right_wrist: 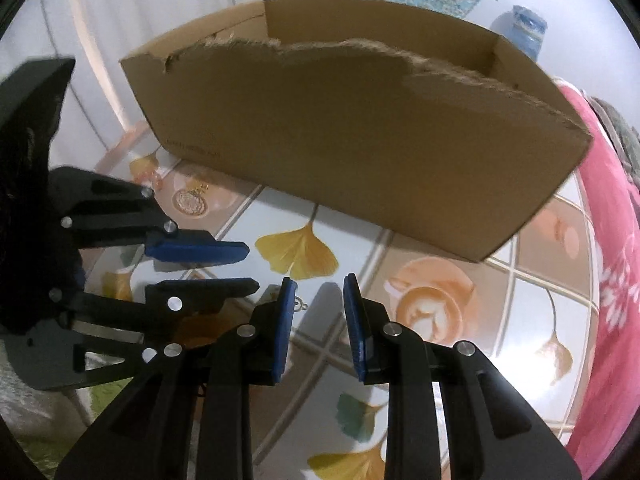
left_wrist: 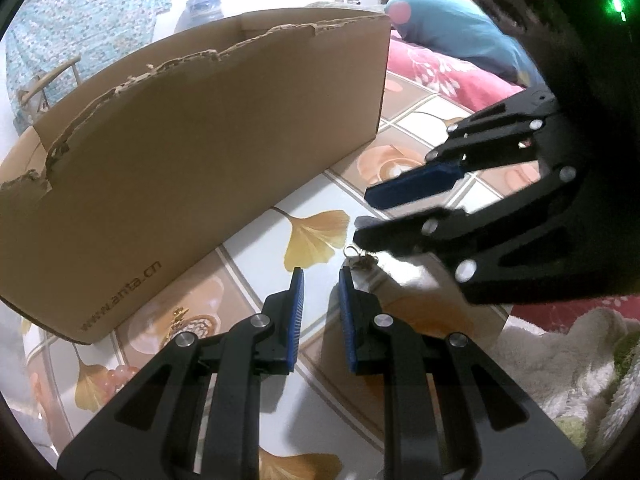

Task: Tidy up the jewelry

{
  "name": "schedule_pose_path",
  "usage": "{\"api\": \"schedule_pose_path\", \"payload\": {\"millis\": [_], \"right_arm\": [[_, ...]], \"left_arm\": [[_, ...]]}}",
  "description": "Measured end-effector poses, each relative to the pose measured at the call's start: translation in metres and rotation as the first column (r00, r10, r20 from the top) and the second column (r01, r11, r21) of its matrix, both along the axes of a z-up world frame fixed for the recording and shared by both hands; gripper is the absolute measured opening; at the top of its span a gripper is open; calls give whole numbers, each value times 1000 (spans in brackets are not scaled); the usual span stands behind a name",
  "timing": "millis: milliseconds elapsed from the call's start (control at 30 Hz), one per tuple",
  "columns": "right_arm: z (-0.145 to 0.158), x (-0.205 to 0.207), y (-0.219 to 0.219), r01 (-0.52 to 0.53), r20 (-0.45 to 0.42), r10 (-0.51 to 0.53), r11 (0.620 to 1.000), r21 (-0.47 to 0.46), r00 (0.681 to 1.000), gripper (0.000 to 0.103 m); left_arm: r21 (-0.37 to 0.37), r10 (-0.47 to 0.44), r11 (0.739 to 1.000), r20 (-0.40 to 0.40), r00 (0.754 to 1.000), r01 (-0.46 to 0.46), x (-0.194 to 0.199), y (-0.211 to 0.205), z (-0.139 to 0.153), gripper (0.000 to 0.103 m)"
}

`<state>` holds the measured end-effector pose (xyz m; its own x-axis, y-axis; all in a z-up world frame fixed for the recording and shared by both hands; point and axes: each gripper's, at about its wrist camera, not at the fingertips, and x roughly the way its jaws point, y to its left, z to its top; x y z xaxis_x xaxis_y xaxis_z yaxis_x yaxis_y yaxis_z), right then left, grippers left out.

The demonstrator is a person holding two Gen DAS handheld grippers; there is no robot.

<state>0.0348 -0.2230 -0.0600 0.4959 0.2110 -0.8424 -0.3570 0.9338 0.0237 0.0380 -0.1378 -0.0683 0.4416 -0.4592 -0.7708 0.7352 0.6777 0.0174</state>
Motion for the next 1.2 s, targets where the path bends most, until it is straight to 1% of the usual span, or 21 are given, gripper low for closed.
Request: {"api": "schedule_pose_path", "payload": {"millis": [133, 333, 500, 533, 633, 800, 1067, 1200], "right_arm": [[-4, 0, 11, -19, -12, 19, 1000, -3, 1000, 25], [-3, -6, 8, -13, -37, 13, 1000, 0, 999, 25], [1, -8, 8, -4, -34, 5, 999, 38, 999, 25], [4, -12, 0, -4, -32, 6, 999, 38, 999, 25], [-5, -13, 9, -15, -41, 16, 1000, 19, 999, 25], [-7, -19, 16, -41, -51, 41, 999, 4, 998, 25], [-4, -18, 14, -2, -25, 3, 999, 52, 1000, 25], [-8, -20, 18, -4, -10, 4, 1000, 13, 1000, 25]], "left_arm": [[-9, 5, 1000, -2, 1000, -5, 0, 2, 0, 17], [-13, -1, 1000, -1, 1000, 1, 1, 5, -1, 17], [-14, 2, 1000, 1, 1000, -2, 1, 5, 0, 17], [-14, 2, 1000, 3, 1000, -2, 1, 5, 0, 17], [-13, 5, 1000, 5, 1000, -5, 1, 5, -1, 17], [-11, 7, 1000, 5, 1000, -7, 1, 5, -1, 17], [-1, 17, 1000, 5, 1000, -17, 1, 3, 0, 17], [4, 21, 1000, 5, 1000, -21, 1, 2, 0, 17]]}}
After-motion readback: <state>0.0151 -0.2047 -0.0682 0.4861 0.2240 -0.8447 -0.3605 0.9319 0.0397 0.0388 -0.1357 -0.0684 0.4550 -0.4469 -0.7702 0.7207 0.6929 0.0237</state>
